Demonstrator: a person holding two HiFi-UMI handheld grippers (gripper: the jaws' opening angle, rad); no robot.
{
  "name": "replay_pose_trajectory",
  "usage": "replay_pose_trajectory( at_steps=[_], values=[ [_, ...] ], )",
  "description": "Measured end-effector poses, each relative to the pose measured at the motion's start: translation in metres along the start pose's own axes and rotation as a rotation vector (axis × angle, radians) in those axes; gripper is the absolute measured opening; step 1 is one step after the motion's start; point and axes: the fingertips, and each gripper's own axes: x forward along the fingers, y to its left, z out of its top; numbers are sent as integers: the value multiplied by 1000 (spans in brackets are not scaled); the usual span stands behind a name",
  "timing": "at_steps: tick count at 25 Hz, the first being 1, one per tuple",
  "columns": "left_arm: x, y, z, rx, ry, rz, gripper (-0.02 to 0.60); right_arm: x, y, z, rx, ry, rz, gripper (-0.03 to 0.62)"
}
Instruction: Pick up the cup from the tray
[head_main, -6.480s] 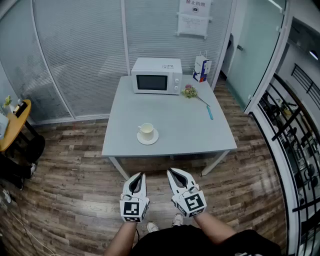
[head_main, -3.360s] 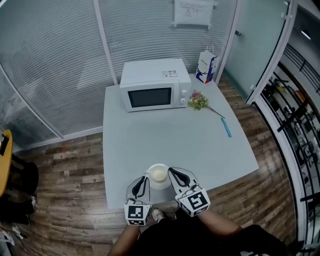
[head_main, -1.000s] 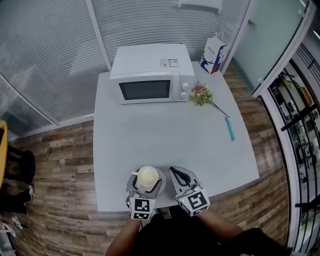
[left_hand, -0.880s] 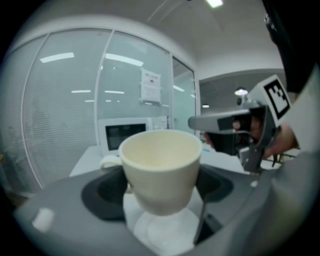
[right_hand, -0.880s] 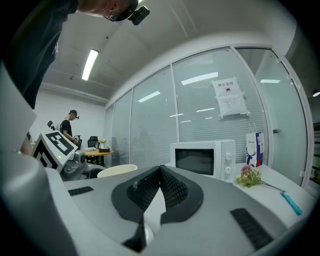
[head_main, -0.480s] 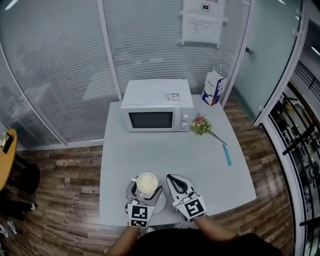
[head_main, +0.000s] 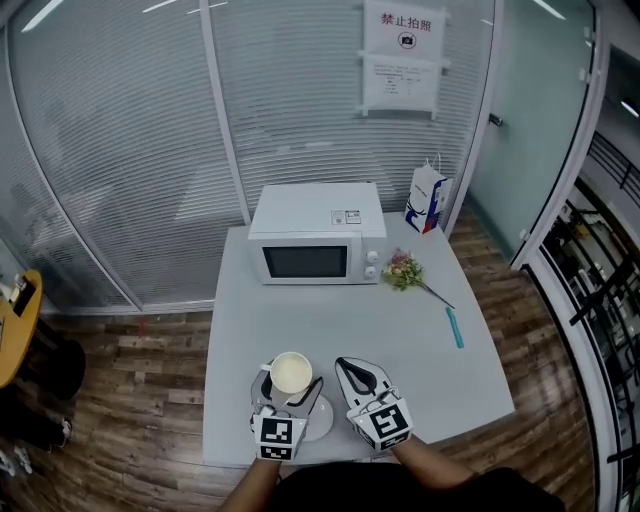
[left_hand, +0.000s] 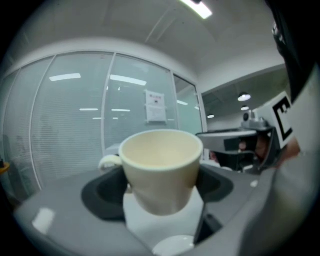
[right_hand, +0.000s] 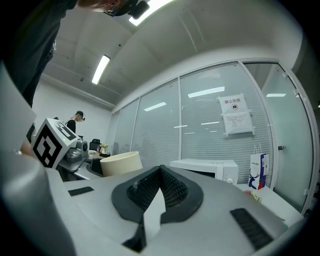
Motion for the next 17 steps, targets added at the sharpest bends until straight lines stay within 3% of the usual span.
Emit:
replay_pose_trajectory(
  at_steps=[17],
  values=[
    [-1, 3, 1, -10, -2, 22, 420, 5, -11, 5, -14, -20, -18, 3]
  ],
)
